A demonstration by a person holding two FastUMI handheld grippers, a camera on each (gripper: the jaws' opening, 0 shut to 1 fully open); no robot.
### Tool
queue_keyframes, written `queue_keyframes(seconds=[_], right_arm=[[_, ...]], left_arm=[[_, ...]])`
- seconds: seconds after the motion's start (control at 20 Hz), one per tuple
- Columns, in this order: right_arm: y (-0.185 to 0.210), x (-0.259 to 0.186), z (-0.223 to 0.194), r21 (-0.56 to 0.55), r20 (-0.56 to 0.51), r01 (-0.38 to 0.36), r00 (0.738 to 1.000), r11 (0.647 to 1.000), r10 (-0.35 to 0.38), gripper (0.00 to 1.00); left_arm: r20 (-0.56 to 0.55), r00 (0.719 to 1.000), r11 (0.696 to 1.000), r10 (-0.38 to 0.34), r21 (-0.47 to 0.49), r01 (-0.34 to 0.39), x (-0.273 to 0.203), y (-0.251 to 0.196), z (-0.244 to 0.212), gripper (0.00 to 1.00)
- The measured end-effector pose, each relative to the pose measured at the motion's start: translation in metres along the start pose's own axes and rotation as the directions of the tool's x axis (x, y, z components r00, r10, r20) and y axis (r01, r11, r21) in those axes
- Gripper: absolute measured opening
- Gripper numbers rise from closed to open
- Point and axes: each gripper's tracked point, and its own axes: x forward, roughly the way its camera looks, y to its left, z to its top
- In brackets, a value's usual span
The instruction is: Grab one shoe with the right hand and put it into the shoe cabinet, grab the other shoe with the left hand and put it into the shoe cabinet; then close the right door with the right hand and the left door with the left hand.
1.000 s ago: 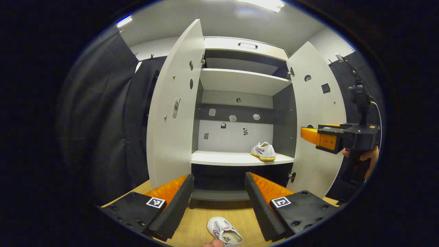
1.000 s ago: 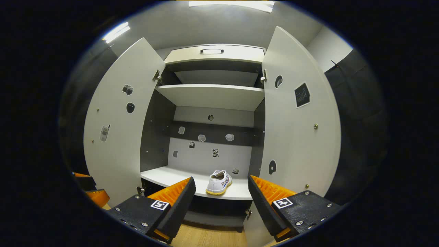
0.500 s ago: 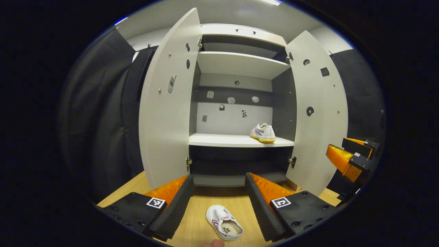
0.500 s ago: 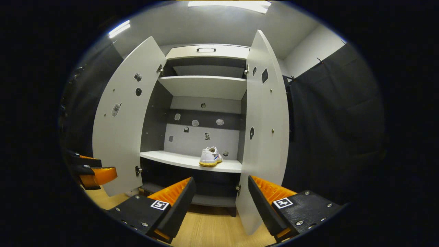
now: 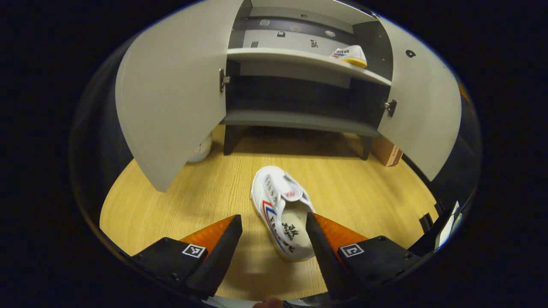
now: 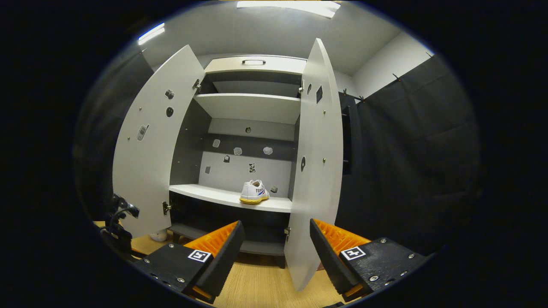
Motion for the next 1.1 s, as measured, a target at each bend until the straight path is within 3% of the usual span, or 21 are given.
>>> queue_keyframes(seconds=[0.3,0.75,0.8,0.9,0.95,1.05,1.1], right_arm=[[-0.017,-0.003,-0.009,-0.008,-0.042,0.04,0.998,0.999,-0.04,0.94],[-0.021,0.007,-0.01,-0.038,-0.058,0.036,0.998,0.999,-0.038,0.94],[-0.021,0.007,-0.011,-0.038,-0.059,0.033,0.998,0.999,-0.035,0.94],[-0.019,0.009,-0.012,-0.04,-0.062,0.028,0.998,0.999,-0.03,0.94],[-0.017,0.008,-0.012,-0.038,-0.062,0.02,0.998,0.999,-0.023,0.94],[-0.012,0.009,-0.013,-0.032,-0.063,0.002,0.998,0.999,-0.004,0.94],[-0.009,0.01,-0.014,-0.03,-0.063,-0.007,0.998,1.0,0.005,0.94]], left_arm=[[-0.006,0.998,0.997,0.06,-0.041,-0.061,0.055,0.028,0.011,1.0],[0.049,0.998,0.999,0.034,-0.04,-0.032,0.095,0.018,0.03,0.98],[0.054,0.998,0.999,0.013,-0.037,-0.011,0.095,0.012,0.031,0.91],[0.065,0.997,0.999,0.043,-0.02,-0.042,0.094,0.016,0.033,0.72],[0.072,0.995,0.997,0.073,-0.03,-0.071,0.095,0.021,0.034,0.7],[0.09,0.99,0.993,0.111,-0.06,-0.106,0.09,0.033,0.035,0.43],[0.086,0.991,0.993,0.106,-0.063,-0.101,0.09,0.034,0.035,0.18]])
